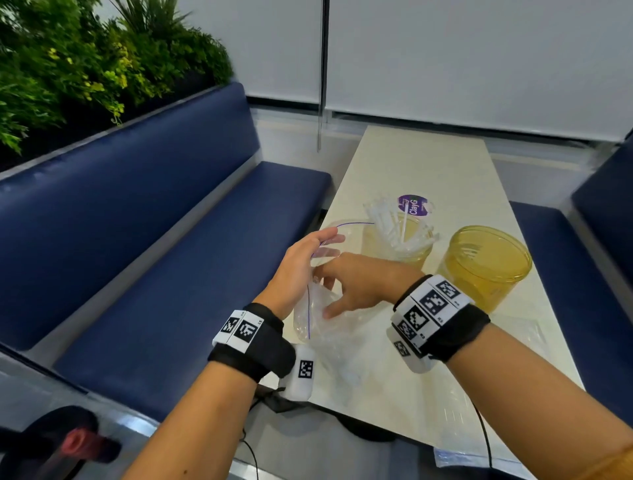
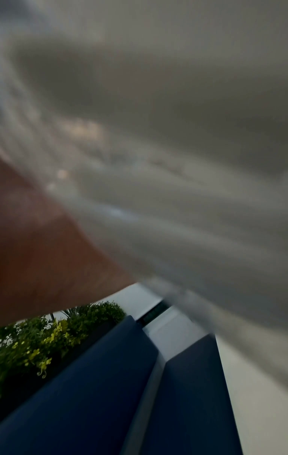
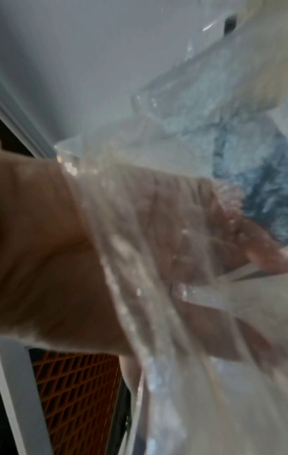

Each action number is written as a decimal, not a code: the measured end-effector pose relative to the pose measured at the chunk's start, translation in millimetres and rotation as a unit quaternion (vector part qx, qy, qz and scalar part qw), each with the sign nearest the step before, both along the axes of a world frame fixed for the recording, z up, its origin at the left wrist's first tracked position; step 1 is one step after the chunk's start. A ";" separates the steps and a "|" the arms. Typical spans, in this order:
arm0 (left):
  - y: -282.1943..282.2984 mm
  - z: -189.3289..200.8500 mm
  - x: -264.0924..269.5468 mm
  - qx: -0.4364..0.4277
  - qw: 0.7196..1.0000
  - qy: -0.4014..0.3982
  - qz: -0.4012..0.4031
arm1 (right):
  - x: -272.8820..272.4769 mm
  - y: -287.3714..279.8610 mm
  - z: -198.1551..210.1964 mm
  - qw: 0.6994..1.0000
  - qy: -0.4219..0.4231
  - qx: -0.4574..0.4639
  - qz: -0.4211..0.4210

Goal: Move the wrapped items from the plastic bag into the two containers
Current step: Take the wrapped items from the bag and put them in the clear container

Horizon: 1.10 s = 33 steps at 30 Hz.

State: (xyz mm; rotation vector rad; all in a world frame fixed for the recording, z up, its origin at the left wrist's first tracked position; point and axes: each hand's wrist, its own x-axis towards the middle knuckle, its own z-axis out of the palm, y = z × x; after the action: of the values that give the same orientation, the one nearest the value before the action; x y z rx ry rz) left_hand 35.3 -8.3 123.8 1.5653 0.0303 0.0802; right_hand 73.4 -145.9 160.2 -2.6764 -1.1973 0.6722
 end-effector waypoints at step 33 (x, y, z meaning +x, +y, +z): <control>-9.9 -3.4 9.8 0.220 0.973 -0.049 0.051 | 3.9 18.5 41.0 0.864 -0.042 0.456 -0.208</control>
State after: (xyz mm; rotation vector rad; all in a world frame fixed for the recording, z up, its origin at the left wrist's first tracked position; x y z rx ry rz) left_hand 45.0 -18.2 120.4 2.0015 0.0162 0.2594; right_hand 77.3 -127.4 201.3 -2.0112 -0.6372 -0.0953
